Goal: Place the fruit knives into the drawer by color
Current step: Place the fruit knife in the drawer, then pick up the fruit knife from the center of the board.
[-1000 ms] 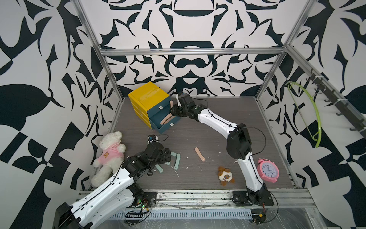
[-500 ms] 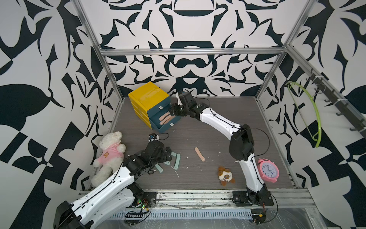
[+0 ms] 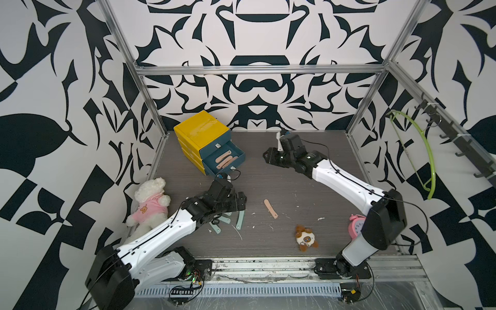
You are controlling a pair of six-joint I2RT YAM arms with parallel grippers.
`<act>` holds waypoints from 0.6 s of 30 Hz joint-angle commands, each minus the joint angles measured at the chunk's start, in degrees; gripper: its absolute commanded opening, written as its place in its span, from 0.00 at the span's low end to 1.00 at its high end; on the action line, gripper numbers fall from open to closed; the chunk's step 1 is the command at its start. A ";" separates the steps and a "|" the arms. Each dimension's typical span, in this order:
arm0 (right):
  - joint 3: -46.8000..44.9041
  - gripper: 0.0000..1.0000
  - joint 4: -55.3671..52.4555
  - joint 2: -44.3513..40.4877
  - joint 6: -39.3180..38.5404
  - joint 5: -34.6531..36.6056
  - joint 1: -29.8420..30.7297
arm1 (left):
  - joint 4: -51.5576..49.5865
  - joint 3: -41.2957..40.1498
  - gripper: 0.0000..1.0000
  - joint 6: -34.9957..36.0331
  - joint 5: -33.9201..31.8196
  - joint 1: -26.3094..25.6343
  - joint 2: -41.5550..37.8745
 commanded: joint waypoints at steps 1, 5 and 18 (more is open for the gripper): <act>-5.64 0.46 -0.79 -7.49 0.58 5.65 -2.81 | 5.51 4.01 0.95 1.50 6.42 -3.16 7.45; -11.26 0.46 -2.91 -14.37 -0.37 8.51 -5.20 | 7.63 8.55 0.92 1.93 12.49 -6.04 19.50; -18.77 0.47 -4.58 -24.24 -1.20 9.76 -7.29 | 2.66 19.70 0.73 5.45 12.63 -9.00 38.58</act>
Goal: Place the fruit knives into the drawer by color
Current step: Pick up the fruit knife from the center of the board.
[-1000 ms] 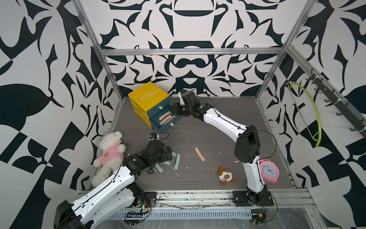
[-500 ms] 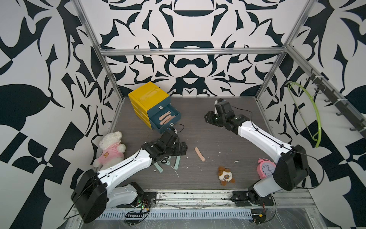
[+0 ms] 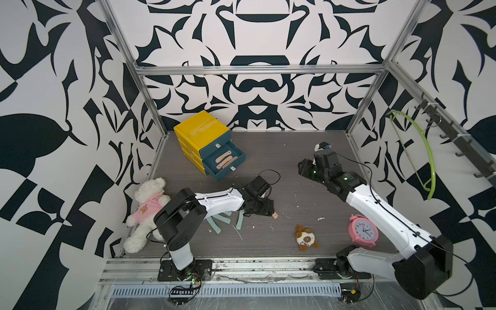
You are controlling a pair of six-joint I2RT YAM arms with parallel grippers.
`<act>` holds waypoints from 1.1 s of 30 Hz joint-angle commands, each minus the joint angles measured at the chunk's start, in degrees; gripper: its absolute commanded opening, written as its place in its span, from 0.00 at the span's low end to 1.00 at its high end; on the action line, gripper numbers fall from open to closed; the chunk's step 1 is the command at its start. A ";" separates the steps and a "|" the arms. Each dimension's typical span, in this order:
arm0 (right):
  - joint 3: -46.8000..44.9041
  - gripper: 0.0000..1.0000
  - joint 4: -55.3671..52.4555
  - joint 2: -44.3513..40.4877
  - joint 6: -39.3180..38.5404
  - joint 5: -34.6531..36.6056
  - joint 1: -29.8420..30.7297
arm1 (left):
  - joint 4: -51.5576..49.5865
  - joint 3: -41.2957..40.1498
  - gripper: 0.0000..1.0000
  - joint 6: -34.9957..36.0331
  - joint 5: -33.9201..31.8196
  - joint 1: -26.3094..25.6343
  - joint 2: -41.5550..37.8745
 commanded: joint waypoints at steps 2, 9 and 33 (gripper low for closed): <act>-1.30 0.47 -0.29 -2.60 -0.88 1.28 -0.11 | -3.43 4.66 0.71 2.89 0.14 -1.05 4.26; -3.03 0.47 -0.31 -3.72 -0.89 1.19 -0.25 | -8.98 13.98 0.64 7.91 -3.85 -4.26 11.43; -3.79 0.47 0.33 -5.34 -0.34 1.02 -0.64 | -22.71 23.00 0.30 15.66 -23.11 -11.65 21.79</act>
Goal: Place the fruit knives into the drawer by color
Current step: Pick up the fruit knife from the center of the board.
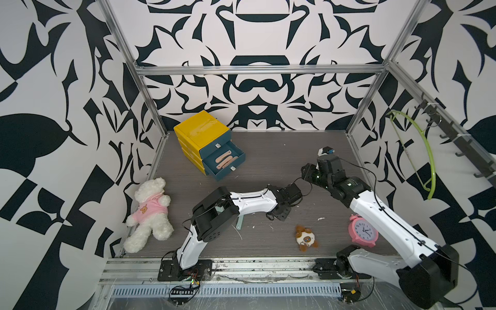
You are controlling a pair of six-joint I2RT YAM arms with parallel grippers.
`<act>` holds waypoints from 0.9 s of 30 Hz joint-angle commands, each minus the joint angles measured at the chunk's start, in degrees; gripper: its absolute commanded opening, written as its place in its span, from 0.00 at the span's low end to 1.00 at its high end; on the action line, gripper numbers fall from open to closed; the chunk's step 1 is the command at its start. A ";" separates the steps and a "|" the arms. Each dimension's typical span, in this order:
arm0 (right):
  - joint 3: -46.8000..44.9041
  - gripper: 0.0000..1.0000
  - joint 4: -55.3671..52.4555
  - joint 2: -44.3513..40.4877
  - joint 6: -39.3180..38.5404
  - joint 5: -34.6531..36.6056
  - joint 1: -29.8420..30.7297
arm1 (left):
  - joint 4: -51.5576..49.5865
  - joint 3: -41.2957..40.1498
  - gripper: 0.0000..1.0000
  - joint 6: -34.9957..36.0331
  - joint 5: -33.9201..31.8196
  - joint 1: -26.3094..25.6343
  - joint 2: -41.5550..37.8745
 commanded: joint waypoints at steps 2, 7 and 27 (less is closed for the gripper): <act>-0.02 0.47 1.19 -1.49 -0.08 0.45 -0.02 | -4.81 -2.33 0.25 0.18 -2.41 0.35 3.16; 0.13 0.47 1.29 -1.45 0.29 0.19 -0.09 | -3.74 -3.95 0.19 -0.41 -2.40 1.31 1.69; 0.85 0.47 1.91 1.17 1.52 -1.56 -0.08 | -2.65 -11.29 0.15 -0.48 -4.77 10.45 -20.45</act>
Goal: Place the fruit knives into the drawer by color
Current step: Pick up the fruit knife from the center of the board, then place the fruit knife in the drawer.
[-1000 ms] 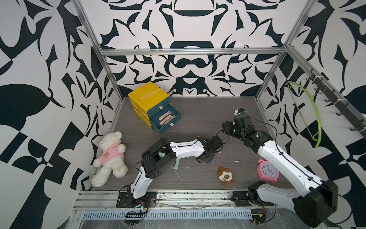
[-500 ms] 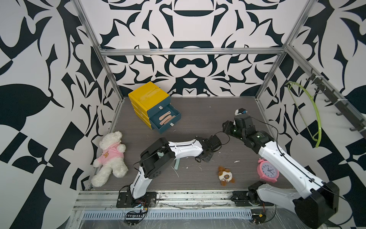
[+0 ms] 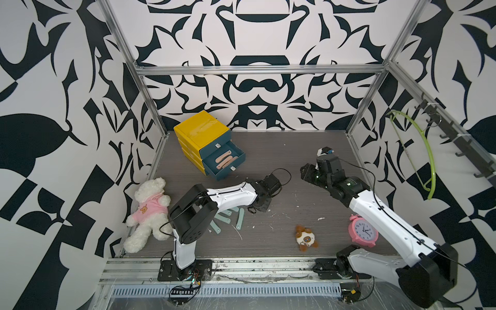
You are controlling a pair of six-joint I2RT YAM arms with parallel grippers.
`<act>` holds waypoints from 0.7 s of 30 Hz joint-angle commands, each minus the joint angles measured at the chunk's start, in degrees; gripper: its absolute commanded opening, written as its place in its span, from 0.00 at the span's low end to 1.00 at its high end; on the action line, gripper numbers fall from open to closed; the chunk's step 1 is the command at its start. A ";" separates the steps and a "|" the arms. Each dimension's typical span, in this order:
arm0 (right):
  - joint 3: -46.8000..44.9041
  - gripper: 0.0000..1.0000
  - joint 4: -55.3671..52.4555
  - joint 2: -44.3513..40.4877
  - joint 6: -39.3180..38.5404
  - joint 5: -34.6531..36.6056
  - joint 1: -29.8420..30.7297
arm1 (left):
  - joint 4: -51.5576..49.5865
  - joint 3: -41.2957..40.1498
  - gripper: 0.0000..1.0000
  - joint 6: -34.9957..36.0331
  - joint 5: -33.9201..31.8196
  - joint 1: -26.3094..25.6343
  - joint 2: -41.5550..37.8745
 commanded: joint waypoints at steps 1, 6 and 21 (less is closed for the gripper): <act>0.85 0.47 1.94 0.44 0.75 -0.46 -0.09 | -2.59 1.08 0.15 0.37 -1.41 2.49 -8.21; 0.95 0.47 2.43 1.23 0.97 -1.02 -0.03 | -5.55 6.44 0.17 4.29 -7.72 7.26 -16.29; 0.52 0.46 3.14 2.15 1.51 -3.61 0.07 | -8.70 22.92 0.17 10.83 -11.99 25.09 -3.07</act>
